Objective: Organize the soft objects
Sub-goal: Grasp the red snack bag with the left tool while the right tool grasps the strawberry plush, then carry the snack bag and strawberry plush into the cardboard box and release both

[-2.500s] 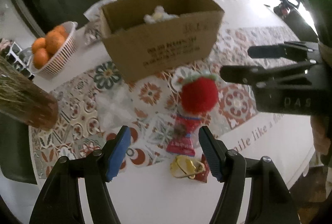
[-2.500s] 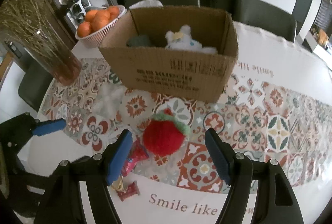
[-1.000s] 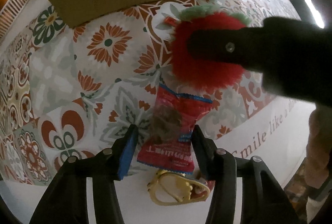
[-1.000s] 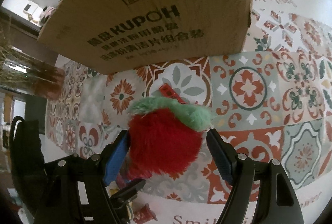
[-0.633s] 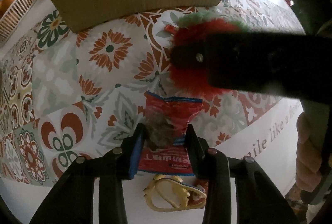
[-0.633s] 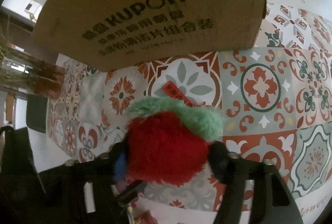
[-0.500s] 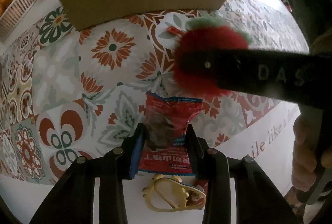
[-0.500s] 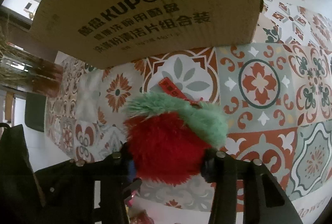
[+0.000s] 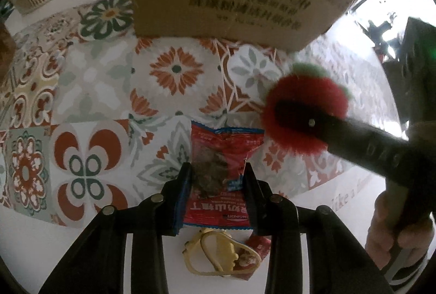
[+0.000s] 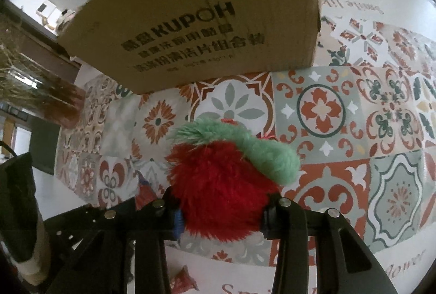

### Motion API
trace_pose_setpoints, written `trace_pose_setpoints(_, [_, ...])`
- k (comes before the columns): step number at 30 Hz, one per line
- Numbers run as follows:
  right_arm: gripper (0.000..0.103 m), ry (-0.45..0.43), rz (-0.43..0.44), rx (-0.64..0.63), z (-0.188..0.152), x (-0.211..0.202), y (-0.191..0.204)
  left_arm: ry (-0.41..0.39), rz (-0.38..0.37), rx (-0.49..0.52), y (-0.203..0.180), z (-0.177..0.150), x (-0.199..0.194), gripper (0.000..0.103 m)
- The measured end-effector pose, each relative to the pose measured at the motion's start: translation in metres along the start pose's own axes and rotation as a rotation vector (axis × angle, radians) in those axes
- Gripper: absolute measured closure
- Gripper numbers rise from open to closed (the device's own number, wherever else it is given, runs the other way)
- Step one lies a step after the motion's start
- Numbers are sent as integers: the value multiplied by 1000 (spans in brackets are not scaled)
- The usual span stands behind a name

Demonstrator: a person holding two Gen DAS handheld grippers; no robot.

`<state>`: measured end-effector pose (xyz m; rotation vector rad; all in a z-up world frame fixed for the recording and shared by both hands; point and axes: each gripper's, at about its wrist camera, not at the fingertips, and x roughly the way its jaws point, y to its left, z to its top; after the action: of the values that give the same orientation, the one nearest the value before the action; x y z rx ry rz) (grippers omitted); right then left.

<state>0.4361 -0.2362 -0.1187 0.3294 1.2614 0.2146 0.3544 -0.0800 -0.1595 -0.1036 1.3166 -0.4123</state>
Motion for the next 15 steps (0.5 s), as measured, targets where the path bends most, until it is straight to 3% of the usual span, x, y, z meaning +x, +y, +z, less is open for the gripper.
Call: trace_pose_setpoints(15, [62,-193,-64,-93,-3,-67,20,-231,44,-21,1,8,-73,68])
